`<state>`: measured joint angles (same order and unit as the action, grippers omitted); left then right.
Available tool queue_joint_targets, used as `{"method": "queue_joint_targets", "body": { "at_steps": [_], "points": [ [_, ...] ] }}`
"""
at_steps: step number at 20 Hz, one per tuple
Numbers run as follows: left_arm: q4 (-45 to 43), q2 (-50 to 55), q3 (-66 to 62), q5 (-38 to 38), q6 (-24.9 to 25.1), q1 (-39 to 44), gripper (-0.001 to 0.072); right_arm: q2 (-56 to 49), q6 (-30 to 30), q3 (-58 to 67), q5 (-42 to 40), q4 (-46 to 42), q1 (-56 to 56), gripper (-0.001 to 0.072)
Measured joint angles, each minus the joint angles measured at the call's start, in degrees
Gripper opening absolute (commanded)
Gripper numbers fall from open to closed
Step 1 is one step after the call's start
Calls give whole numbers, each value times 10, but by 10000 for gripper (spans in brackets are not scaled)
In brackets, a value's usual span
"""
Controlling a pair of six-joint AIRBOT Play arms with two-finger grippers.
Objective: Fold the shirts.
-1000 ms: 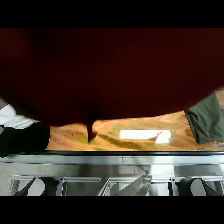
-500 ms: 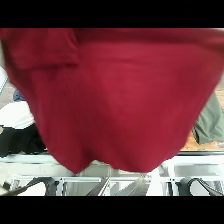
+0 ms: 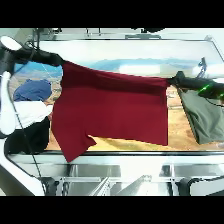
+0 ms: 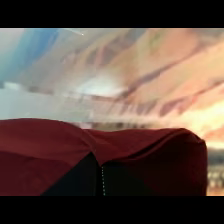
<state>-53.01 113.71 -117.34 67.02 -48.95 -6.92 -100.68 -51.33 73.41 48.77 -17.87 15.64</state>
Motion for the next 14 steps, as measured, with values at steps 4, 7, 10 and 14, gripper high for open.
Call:
{"method": "queue_joint_targets", "body": {
  "at_steps": [4,7,10,14],
  "points": [
    [-11,58,-5,-13,15,-3,28,-88,22,70,-12,43,-3,19],
    [-39,76,-6,2,19,-4,27,-119,26,101,-8,53,-3,19],
    [-61,81,2,40,19,-7,25,-131,26,113,9,37,-1,19],
    [-76,73,43,82,5,-14,25,-136,21,118,39,18,8,19]
  ]
}}
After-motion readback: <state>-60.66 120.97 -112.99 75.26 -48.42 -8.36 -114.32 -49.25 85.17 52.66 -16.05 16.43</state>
